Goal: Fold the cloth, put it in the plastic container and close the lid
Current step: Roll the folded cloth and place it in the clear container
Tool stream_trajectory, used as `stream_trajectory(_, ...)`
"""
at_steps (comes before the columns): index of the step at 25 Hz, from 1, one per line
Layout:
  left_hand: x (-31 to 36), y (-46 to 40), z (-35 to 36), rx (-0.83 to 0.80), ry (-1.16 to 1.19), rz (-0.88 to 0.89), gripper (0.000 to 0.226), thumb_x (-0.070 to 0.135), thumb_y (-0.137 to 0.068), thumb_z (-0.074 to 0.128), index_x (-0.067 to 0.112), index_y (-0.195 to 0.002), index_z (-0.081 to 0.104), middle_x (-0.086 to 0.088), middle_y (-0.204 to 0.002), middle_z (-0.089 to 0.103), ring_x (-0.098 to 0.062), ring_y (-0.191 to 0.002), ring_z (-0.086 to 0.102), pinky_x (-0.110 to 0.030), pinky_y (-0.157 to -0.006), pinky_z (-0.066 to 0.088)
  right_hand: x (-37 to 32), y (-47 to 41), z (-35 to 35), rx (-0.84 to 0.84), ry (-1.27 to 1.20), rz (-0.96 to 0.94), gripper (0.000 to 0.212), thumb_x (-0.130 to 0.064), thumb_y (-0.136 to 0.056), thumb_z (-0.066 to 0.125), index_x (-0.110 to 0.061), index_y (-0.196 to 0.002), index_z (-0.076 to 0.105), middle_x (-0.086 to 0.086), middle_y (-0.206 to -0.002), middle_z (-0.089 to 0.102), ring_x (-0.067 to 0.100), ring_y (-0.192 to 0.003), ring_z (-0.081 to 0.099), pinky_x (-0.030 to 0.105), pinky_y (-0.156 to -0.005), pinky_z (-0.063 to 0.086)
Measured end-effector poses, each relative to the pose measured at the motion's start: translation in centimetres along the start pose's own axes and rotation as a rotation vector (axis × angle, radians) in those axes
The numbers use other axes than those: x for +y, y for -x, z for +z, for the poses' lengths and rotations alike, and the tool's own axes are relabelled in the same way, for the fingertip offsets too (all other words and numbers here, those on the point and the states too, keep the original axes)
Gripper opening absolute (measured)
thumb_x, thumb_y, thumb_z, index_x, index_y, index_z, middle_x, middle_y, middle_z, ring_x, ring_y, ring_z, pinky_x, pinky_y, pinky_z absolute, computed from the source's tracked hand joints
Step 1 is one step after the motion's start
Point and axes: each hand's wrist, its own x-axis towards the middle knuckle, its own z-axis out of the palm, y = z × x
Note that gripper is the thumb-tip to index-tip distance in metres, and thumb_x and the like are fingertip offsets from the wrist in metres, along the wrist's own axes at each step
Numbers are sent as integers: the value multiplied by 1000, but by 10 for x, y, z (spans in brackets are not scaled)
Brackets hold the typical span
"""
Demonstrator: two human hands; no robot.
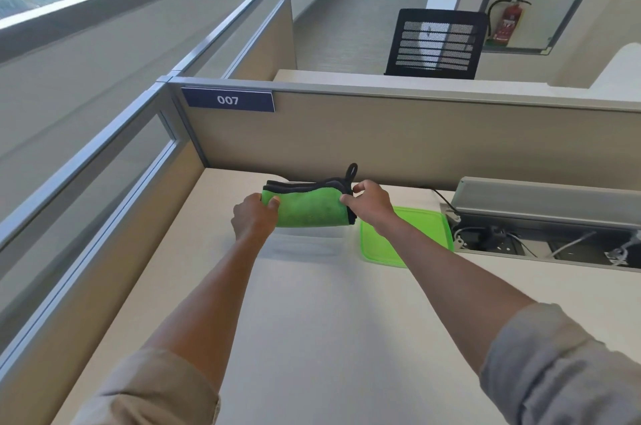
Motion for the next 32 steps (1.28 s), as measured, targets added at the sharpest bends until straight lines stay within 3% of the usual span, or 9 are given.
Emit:
stream_trajectory(4, -2, -7, 9, 38, -116, 57, 35, 40, -96, 50, 9, -107, 62, -21, -104, 64, -39, -112, 51, -44, -87, 43, -1, -3, 10, 15, 103, -39, 46, -35, -83, 70, -9, -118, 57, 12, -115, 67, 31, -109, 59, 37, -88, 50)
stream_trajectory(7, -2, -8, 13, 64, -155, 71, 37, 39, -97, 49, 7, -112, 61, -24, -109, 59, -42, -107, 53, -45, -89, 43, -4, -3, 17, 31, 190, -65, 41, -31, -83, 66, -11, -117, 59, 12, -113, 68, 34, -108, 61, 39, -88, 51)
stream_trajectory(10, 2, -7, 17, 107, -225, 135, 35, 37, -97, 51, 6, -110, 61, -25, -107, 60, -42, -103, 52, -45, -88, 42, -7, -4, 24, 46, 337, -112, 37, -27, -84, 63, -9, -115, 55, 15, -110, 67, 37, -106, 60, 44, -88, 51)
stream_trajectory(15, 2, -6, 26, 117, -481, 308, 28, 31, -96, 54, 7, -111, 56, -18, -99, 70, -35, -109, 52, -43, -85, 39, -2, -5, 39, 97, 596, -207, 37, -9, -84, 59, -8, -119, 49, 16, -111, 65, 36, -107, 57, 40, -80, 45)
stream_trajectory(20, 7, -5, 27, 102, -744, 393, 24, 25, -93, 58, 14, -113, 53, -5, -107, 68, -28, -110, 53, -38, -84, 41, 4, -10, 54, 132, 684, -229, 42, 3, -84, 51, -5, -125, 46, 13, -112, 66, 34, -108, 55, 41, -80, 45)
stream_trajectory(24, 13, -4, 22, 200, -866, 586, 29, 14, -83, 64, 18, -110, 53, -3, -106, 58, -26, -100, 51, -36, -80, 40, 7, -7, 53, 223, 703, -318, 36, -4, -84, 59, -11, -117, 46, 8, -107, 63, 33, -101, 53, 41, -77, 42)
stream_trajectory(28, 14, -5, 26, 57, -802, 709, 25, -3, -85, 48, 13, -99, 61, -6, -93, 64, -29, -89, 60, -37, -77, 44, 9, -3, 54, 299, 690, -495, 28, -14, -81, 59, -15, -109, 53, 5, -103, 62, 32, -94, 52, 42, -74, 42)
stream_trajectory(32, 11, -8, 30, -48, -740, 620, 23, -4, -83, 50, 10, -93, 64, -12, -92, 67, -34, -85, 64, -37, -64, 42, 14, -3, 56, 111, 772, -537, 20, -13, -88, 51, -16, -107, 56, 5, -109, 62, 29, -107, 50, 43, -84, 39)
